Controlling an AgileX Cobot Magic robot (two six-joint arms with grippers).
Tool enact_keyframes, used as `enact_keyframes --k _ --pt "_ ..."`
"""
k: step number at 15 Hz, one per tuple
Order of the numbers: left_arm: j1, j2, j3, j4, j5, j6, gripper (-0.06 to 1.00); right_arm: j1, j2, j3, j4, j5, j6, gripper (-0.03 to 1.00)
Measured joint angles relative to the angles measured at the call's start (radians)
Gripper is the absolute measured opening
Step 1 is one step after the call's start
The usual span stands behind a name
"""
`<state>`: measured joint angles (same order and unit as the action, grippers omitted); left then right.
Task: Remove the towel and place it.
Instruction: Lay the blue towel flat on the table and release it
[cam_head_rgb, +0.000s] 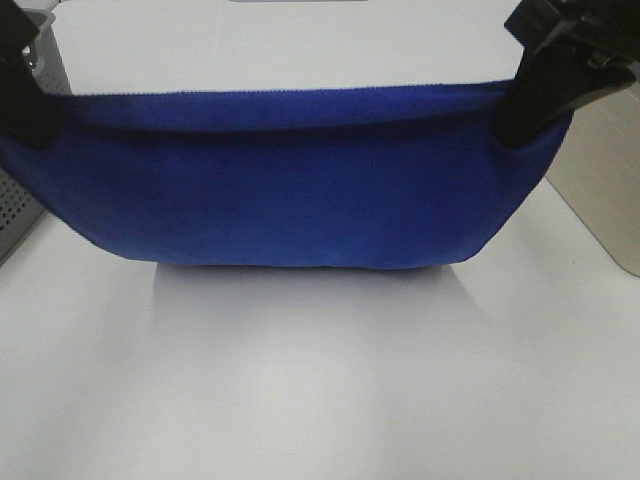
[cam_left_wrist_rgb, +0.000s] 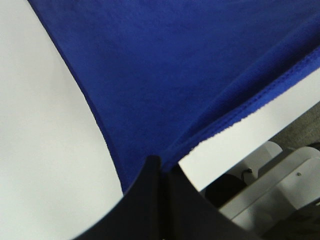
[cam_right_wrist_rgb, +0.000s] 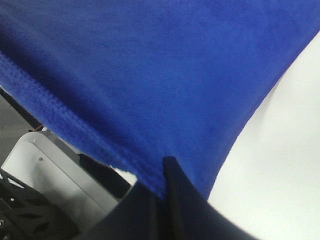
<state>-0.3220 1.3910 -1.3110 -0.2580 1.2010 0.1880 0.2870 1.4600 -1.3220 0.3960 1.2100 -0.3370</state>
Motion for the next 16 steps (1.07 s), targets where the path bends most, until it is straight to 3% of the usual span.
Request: enact_keyframes --k 3,7,12,16 --pt "0.0 -0.001 0.124 -0.055 -0.004 0.001 0.0 0.0 0.0 0.113 0.018 -0.001 0.001 0.02" --pt "-0.105 -0.004 0.343 -0.085 -0.008 0.003 0.0 0.0 -0.001 0.333 0.048 0.0 0.005 0.02" --pt "-0.239 -0.006 0.507 -0.119 -0.035 -0.077 0.0 0.0 -0.002 0.559 0.097 -0.002 0.006 0.02" --pt "-0.273 -0.006 0.561 -0.168 -0.051 -0.083 0.0 0.0 -0.003 0.651 0.107 -0.003 0.006 0.02"
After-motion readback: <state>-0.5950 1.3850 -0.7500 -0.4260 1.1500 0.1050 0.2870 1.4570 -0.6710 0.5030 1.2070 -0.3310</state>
